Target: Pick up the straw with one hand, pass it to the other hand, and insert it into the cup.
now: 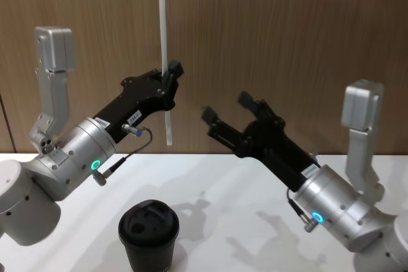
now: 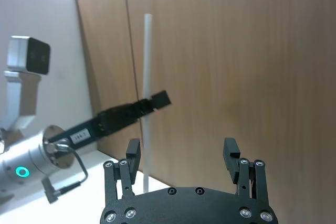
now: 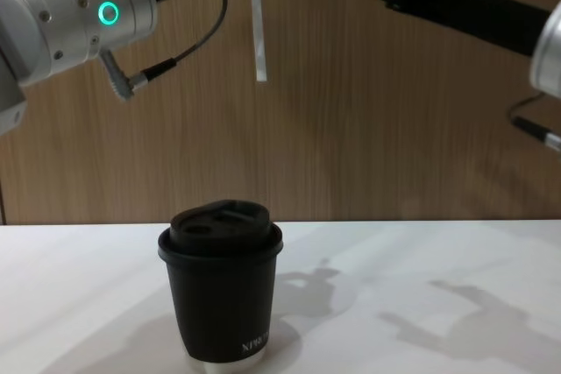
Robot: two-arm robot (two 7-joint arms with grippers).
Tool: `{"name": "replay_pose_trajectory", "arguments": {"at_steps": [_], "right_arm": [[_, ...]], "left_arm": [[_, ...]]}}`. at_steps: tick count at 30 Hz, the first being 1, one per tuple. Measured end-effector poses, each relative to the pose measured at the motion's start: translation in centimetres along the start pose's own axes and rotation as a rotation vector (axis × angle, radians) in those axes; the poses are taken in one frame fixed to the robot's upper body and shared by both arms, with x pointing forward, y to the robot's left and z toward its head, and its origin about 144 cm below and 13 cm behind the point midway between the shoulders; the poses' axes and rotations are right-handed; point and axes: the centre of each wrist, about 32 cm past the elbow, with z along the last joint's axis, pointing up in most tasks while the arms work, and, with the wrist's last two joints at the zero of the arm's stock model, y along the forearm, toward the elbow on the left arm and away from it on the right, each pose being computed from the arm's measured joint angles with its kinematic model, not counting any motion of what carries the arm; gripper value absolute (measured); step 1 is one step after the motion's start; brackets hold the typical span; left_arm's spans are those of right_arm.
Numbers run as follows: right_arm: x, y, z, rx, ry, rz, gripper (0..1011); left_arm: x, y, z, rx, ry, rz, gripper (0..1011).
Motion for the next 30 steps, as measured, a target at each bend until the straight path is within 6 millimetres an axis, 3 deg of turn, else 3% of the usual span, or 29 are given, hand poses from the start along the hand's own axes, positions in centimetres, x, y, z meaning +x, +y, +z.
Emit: {"name": "replay_pose_trajectory", "arguments": {"at_steps": [12,30], "right_arm": [[0.7,-2.3,0.2,-0.030,-0.014,-0.066,1000],[0.9,-3.4,0.3,-0.044,-0.022,-0.094,1000]], "left_arm": [[0.1,0.2,0.1,0.005,-0.009,-0.001,2],[-0.3,1.1,0.7,0.014,-0.026,-0.015,2]]}}
